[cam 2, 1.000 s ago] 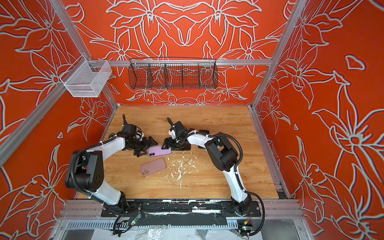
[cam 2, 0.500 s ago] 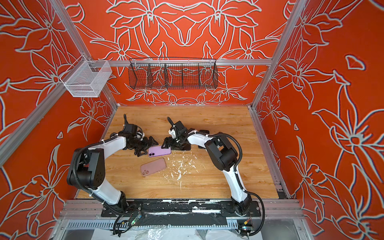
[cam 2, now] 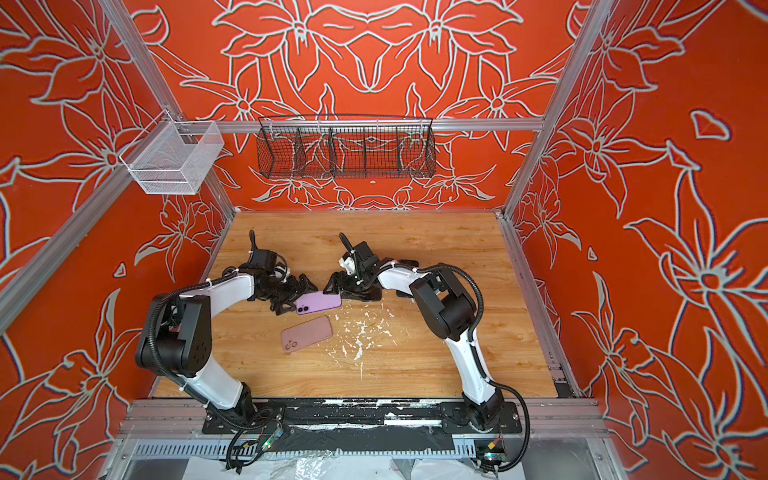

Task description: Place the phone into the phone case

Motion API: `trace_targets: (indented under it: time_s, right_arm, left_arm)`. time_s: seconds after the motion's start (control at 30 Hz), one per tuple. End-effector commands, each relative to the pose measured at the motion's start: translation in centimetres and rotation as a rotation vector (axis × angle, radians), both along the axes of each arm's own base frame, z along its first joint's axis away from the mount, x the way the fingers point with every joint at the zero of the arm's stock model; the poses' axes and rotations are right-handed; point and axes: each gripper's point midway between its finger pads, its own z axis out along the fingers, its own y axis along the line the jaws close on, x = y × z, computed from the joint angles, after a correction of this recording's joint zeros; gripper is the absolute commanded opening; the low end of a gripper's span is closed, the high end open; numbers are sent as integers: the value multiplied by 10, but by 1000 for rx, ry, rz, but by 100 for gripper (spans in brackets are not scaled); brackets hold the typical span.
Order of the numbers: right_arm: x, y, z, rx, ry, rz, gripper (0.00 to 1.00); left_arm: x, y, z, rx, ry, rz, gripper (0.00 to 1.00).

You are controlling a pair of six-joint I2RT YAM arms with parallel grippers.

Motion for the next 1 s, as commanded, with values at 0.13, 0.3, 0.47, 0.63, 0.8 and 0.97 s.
trace_targets:
  time_s: [0.13,0.3,0.47,0.63,0.8,0.97]
  right_arm:
    - [-17,28,30,200,19,91,77]
    - [-18,31,37,229,23,96,77]
    - [-20,31,43,243,15,100,77]
    - [-20,28,42,226,3,98,76]
    - [-8,3,27,98,-25,12,76]
    - [8,-23,29,38,-70,-50,76]
  left_arm:
    - [-3,-13,-3,-52,-9,-14,98]
    - [-2,-14,-2,-61,-34,-3,98]
    - [0,-12,1,-56,-55,6,98]
    - [-2,-6,0,-25,-61,36,98]
    - [-6,5,6,42,-77,63,98]
    - [-2,10,24,76,-135,55,98]
